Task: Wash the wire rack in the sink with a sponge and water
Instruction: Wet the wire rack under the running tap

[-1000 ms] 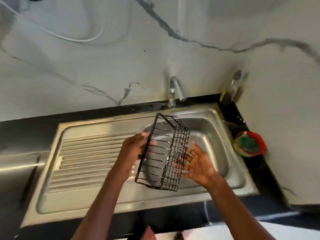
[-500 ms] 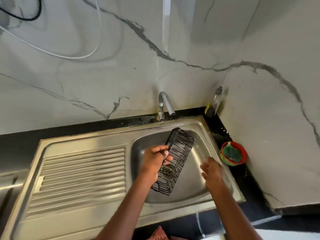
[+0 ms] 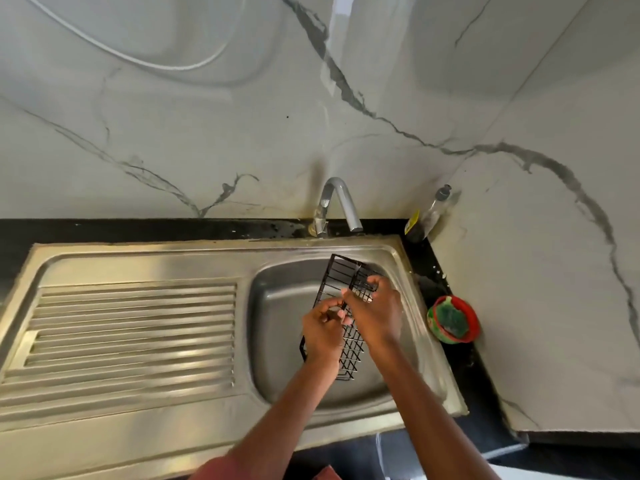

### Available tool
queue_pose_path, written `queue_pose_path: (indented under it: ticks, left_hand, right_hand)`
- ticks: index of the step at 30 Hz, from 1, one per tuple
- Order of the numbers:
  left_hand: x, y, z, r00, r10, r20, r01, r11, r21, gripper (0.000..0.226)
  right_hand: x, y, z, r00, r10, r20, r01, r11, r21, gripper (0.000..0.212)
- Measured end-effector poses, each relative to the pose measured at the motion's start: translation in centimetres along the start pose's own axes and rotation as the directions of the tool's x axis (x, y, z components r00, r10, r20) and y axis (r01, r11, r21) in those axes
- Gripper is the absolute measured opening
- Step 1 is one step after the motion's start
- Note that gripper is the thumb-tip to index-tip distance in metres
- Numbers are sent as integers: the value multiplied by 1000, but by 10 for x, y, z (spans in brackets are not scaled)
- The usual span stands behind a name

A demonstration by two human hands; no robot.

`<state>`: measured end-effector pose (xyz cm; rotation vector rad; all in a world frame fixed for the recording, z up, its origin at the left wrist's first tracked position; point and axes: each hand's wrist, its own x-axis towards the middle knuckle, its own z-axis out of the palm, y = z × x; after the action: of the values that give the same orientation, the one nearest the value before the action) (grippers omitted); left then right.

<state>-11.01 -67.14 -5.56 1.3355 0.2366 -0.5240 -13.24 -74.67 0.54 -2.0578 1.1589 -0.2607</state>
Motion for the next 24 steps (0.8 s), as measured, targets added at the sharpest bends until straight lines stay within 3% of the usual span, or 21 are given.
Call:
queue_pose_path:
  ticks: [3,6,11,15,18,21,24]
  left_hand:
    - [-3,-8,8,999,-25,-39,23,998,-63,31]
    - [-3,-16,20,997,-35,-64,29,996,-90,38]
    - [-5,-17,27,997,-14,-72,7,995,-99,28]
    - [-2,-20,15,994,-10,113,2,998,70,37]
    - [5,-21,-8,963,-62,263,14,984,179,37]
    - [14,-13,-23,962,-200,187,206,979,-13,28]
    - [24,1,-29,960,-224,165,267,907,-324,57]
  right_hand:
    - [4,2,9,999,39,20,-38,999,-18,75]
    - [20,8,13,997,55,51,-54,998,-18,69]
    - [44,24,12,994,1,112,-13,995,102,34]
    - [49,43,12,988,-102,113,82,981,173,14]
    - [54,57,10,959,-251,133,227,959,170,17]
    - [53,66,7,903,-391,179,361,915,181,26]
    - [40,78,5,882,-437,179,385,885,264,30]
